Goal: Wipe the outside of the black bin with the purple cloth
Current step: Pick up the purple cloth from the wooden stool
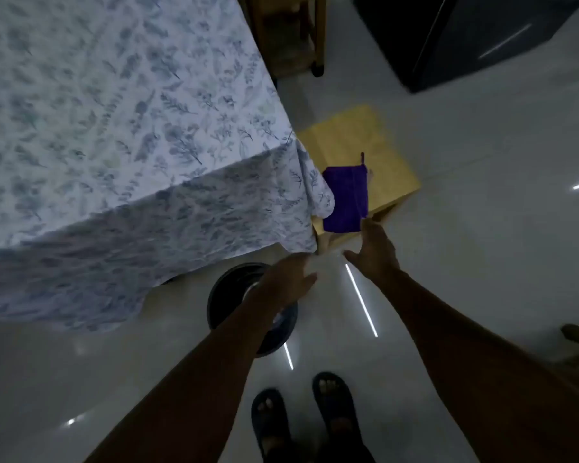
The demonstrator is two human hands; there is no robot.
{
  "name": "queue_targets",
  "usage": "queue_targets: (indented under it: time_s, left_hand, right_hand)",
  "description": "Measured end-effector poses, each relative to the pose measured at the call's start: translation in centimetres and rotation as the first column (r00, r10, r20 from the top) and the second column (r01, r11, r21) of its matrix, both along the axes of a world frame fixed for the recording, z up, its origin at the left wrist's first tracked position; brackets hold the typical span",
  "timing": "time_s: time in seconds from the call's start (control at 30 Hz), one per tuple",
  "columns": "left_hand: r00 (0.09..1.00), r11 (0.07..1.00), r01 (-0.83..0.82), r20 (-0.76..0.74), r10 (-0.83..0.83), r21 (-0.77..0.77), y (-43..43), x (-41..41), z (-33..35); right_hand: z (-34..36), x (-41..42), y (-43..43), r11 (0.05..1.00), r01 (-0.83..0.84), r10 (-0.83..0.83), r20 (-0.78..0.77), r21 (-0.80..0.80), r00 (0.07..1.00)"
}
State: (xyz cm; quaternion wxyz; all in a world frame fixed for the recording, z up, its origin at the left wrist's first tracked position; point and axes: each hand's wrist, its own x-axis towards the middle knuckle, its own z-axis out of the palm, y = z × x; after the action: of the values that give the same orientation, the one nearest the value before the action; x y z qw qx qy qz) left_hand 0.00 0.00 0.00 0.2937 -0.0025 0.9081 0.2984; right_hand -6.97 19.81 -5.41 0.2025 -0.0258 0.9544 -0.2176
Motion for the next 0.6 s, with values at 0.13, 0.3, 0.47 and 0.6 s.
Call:
queue_targets:
  time_s: [0.13,0.3,0.47,0.6]
  left_hand:
    - [1.0,1.0,-0.011,0.002,0.011,-0.021,0.0,-1.8,-4.8]
    - [1.0,1.0,-0.014,-0.02,0.014,-0.019,0.0,-2.1,-10.5]
    - [0.995,0.996,-0.085,-0.049,0.086,0.016,-0.7,-0.7,-13.7]
    - [0.992,0.993,-0.119,-0.032,0.118,-0.008,-1.2,1.1,-15.4]
  right_hand:
    - [-4.6,-3.8,-1.6,0.998,0.053,-0.054,-0.067,-0.021,0.996]
    - [-9.0,-6.9,-4.4,0.995,0.098,-0.097,-0.158,-0.005,0.983]
    - [-11.4,-5.1,-5.7,0.97,0.209,-0.241,-0.386,-0.125,0.89]
    - [-12.3,-3.0,-5.8,0.952,0.218,-0.297,-0.468,-0.217,0.832]
